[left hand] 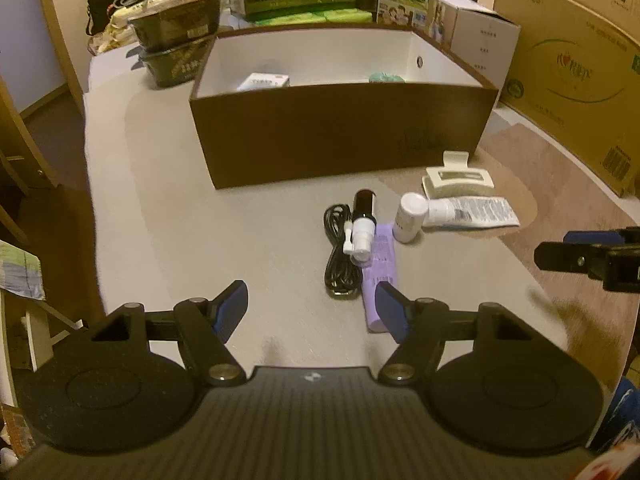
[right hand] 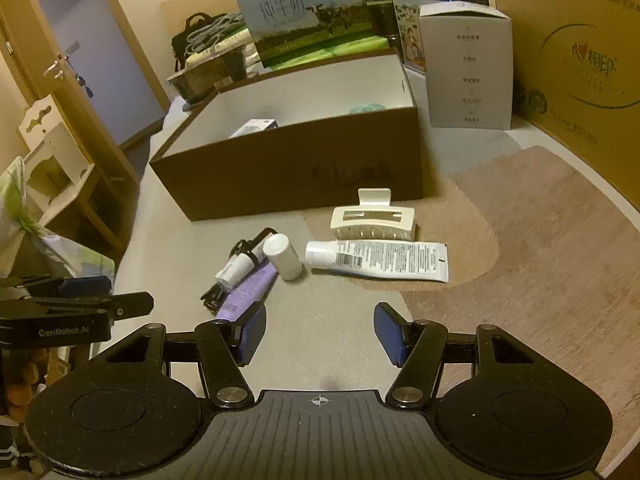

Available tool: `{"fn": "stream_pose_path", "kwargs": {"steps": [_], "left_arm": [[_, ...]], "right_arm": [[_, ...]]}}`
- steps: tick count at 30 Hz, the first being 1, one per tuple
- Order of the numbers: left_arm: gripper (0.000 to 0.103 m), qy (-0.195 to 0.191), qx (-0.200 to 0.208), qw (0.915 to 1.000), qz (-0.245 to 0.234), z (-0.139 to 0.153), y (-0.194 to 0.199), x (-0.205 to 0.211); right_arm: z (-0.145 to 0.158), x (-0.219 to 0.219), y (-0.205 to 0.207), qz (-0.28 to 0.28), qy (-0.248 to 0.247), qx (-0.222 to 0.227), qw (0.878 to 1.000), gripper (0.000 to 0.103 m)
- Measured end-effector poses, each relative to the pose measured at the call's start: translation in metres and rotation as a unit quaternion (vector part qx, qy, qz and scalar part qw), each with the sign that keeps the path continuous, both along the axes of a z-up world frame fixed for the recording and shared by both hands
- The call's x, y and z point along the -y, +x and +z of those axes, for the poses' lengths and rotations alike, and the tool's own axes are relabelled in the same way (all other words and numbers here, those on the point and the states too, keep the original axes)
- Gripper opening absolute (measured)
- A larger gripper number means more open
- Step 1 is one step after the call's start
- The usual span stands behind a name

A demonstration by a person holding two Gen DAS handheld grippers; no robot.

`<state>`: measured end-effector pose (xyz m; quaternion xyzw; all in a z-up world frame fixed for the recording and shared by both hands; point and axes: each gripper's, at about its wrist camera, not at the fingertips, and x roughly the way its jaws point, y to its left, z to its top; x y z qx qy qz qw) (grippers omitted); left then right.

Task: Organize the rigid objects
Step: 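Withdraw both tools from the brown box toward the loose items on the table, then grasp the black cable with the left tool while the right grasps the white pill bottle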

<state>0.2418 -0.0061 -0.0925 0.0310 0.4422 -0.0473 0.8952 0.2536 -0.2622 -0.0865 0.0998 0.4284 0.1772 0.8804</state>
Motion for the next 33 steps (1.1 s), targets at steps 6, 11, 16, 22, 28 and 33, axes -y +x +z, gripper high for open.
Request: {"fn": "stream_pose_path", "kwargs": {"steps": [6, 11, 16, 22, 28, 33], "left_arm": [[0.065, -0.003, -0.009, 0.9999, -0.012, -0.019, 0.008, 0.001], [0.059, -0.006, -0.021, 0.9996, -0.020, -0.038, 0.021, 0.000], [0.054, -0.015, -0.025, 0.9990, -0.034, -0.050, 0.031, -0.001], [0.052, -0.010, -0.027, 0.9986, -0.045, -0.061, 0.044, 0.003], [0.045, -0.013, -0.027, 0.9981, -0.054, -0.069, 0.056, 0.006], [0.038, -0.020, -0.030, 0.9978, -0.056, -0.074, 0.062, 0.004]], "right_arm": [[-0.011, -0.001, 0.008, -0.003, -0.005, -0.009, 1.000, 0.061], [-0.018, 0.000, 0.015, -0.011, -0.006, -0.014, 1.000, 0.061], [-0.025, 0.003, 0.022, -0.022, -0.006, -0.020, 1.000, 0.061], [-0.032, 0.011, 0.029, -0.039, -0.006, -0.026, 0.999, 0.061], [-0.037, 0.014, 0.033, -0.046, -0.006, -0.033, 0.998, 0.061], [-0.040, 0.012, 0.034, -0.043, -0.004, -0.037, 0.998, 0.061]]}}
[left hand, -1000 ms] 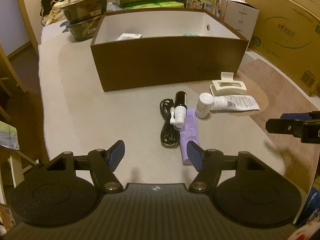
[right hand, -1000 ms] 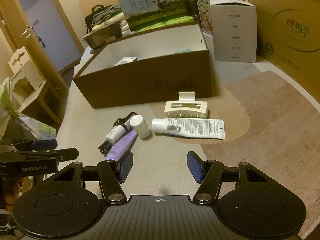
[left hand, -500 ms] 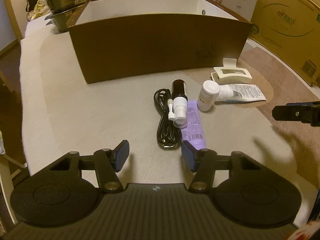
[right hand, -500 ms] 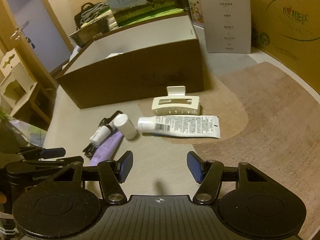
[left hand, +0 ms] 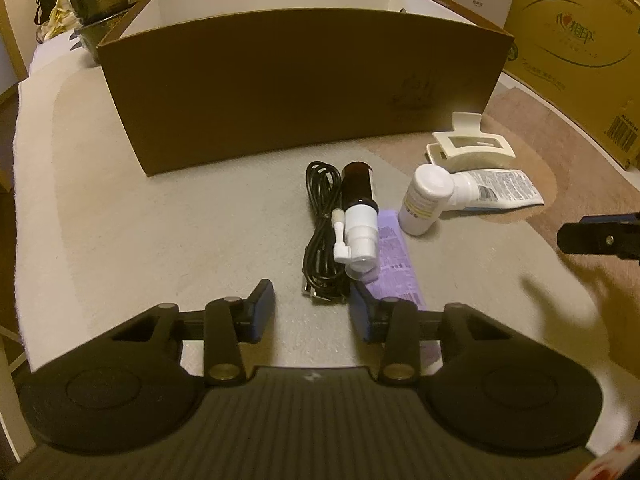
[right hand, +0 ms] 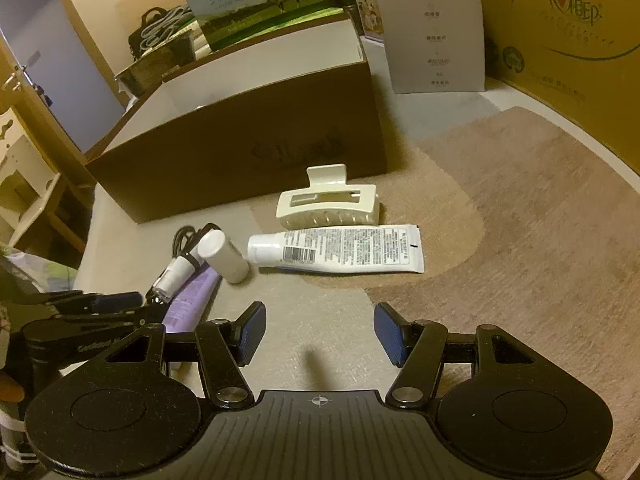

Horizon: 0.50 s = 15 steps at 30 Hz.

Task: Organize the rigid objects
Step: 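Grasp the black cable with the left tool while the right grasps the white pill bottle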

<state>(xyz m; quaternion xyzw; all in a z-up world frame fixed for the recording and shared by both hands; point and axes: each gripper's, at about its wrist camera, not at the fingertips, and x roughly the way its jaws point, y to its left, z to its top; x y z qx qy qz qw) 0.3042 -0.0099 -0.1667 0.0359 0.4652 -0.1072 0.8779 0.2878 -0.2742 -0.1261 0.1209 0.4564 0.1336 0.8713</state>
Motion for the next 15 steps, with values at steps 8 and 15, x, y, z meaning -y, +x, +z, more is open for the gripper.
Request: {"fn": "stream_pose_path", "kwargs": {"steps": [8, 15], "left_arm": [[0.038, 0.014, 0.018, 0.9994, -0.027, 0.005, -0.003, -0.001], [0.038, 0.033, 0.024, 0.9982, -0.043, -0.002, 0.008, 0.006]], "right_arm": [[-0.004, 0.000, 0.003, -0.001, 0.000, -0.003, 1.000, 0.061], [-0.005, 0.002, 0.004, -0.005, 0.001, -0.005, 1.000, 0.061]]}}
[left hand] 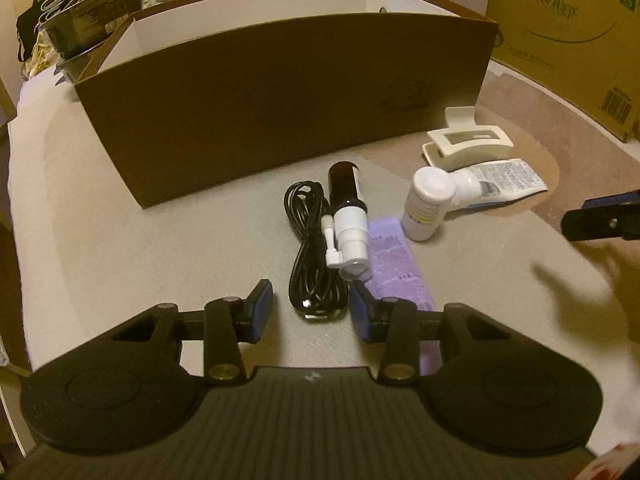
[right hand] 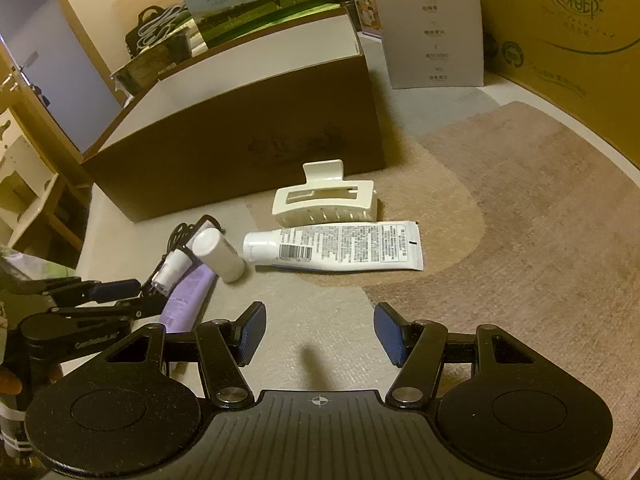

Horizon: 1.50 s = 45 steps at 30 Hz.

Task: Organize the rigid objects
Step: 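Grasp the black cable with the left tool while the right grasps the white pill bottle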

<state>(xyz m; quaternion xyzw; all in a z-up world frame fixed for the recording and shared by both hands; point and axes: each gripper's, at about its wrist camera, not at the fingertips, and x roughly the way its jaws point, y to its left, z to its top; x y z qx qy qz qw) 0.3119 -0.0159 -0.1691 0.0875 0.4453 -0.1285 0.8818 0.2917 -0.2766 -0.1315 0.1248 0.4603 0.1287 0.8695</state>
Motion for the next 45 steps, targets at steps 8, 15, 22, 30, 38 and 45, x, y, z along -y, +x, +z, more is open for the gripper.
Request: {"fn": "stream_pose_path", "kwargs": {"steps": [8, 15, 22, 30, 38, 45], "left_arm": [[0.027, -0.003, 0.008, 0.9997, 0.022, -0.004, -0.006, -0.017], [0.027, -0.007, 0.004, 0.9947, 0.102, -0.003, -0.017, -0.054], [0.033, -0.026, -0.008, 0.9929, 0.116, 0.003, -0.023, -0.068], [0.041, -0.024, 0.003, 0.9946, 0.101, 0.013, -0.016, -0.063], [0.041, -0.014, -0.005, 0.9937, 0.111, 0.007, 0.008, -0.061], [0.035, 0.000, -0.017, 0.9930, 0.117, -0.001, 0.023, -0.059]], "right_arm": [[0.001, -0.008, 0.001, 0.012, 0.005, 0.004, 1.000, 0.061], [0.002, -0.026, 0.004, 0.041, 0.010, 0.018, 0.999, 0.061], [0.004, -0.051, 0.014, 0.077, 0.003, 0.046, 0.996, 0.060], [-0.002, -0.077, 0.032, 0.103, -0.003, 0.067, 0.992, 0.048], [-0.011, -0.095, 0.043, 0.115, -0.019, 0.073, 0.990, 0.041], [-0.017, -0.099, 0.049, 0.116, -0.028, 0.072, 0.990, 0.034]]}}
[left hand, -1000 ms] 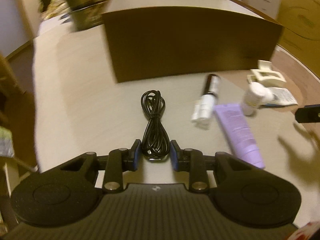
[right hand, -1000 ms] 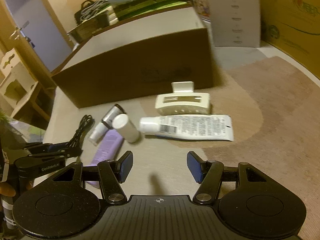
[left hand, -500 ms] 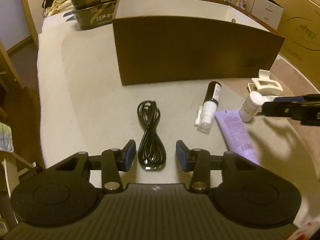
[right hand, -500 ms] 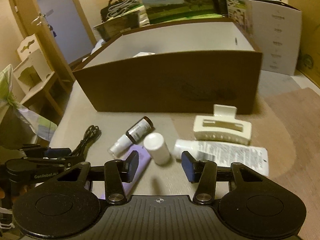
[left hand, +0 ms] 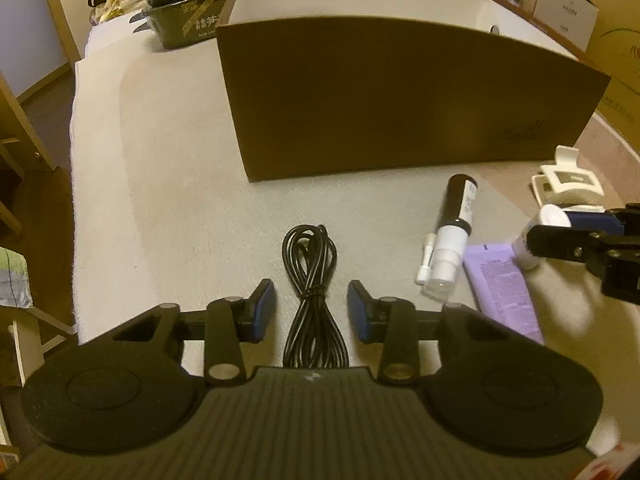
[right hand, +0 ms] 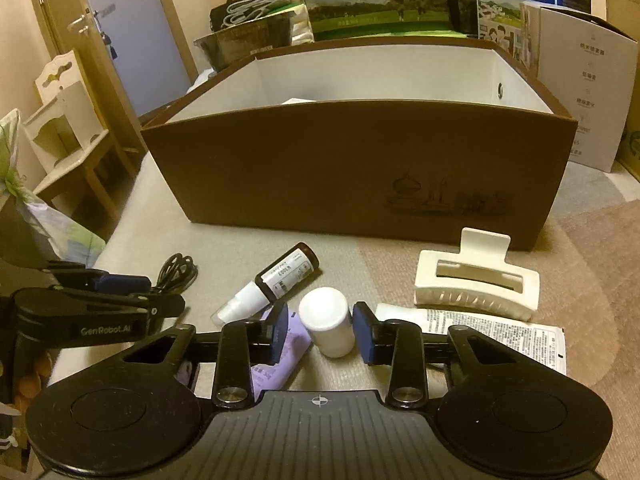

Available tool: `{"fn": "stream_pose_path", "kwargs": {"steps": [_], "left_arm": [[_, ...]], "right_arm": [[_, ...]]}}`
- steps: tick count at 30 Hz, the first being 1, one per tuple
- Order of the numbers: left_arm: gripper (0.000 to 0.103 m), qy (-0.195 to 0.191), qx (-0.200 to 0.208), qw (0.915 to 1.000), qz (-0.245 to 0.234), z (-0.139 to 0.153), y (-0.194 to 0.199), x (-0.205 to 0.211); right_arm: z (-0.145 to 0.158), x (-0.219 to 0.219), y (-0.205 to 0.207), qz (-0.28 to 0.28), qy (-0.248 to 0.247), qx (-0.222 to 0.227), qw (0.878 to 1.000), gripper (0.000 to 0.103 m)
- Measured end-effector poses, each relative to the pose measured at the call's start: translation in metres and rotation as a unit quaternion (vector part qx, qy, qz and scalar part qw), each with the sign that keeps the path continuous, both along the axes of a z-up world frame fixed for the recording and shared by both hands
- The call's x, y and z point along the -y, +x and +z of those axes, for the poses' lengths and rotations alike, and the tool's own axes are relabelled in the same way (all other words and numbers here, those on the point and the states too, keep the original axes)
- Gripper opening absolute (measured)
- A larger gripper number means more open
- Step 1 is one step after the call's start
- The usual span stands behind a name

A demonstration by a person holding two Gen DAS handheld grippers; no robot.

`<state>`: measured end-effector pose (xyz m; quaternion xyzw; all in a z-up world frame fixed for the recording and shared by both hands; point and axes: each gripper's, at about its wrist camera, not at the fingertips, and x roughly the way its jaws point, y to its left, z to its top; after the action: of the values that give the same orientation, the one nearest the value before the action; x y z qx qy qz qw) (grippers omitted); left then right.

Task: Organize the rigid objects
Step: 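Grasp the black cable with the left tool while the right grasps the white pill bottle, then lift the cable with the left tool while the right lifts the pill bottle toward the box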

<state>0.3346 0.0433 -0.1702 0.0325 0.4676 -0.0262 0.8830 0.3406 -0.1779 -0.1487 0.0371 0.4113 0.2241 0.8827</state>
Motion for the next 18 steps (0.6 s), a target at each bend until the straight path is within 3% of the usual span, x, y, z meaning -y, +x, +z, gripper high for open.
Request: {"fn": "stream_pose_path", "kwargs": {"steps": [6, 18], "left_arm": [[0.016, -0.005, 0.000, 1.0000, -0.005, -0.0015, 0.0045, 0.0041], [0.015, -0.003, 0.000, 1.0000, -0.009, -0.0005, 0.0007, 0.0062]], "right_arm": [[-0.0027, 0.0011, 0.0029, -0.003, -0.007, 0.002, 1.000, 0.029], [-0.0013, 0.0031, 0.0032, -0.001, -0.005, 0.000, 1.000, 0.028]]}}
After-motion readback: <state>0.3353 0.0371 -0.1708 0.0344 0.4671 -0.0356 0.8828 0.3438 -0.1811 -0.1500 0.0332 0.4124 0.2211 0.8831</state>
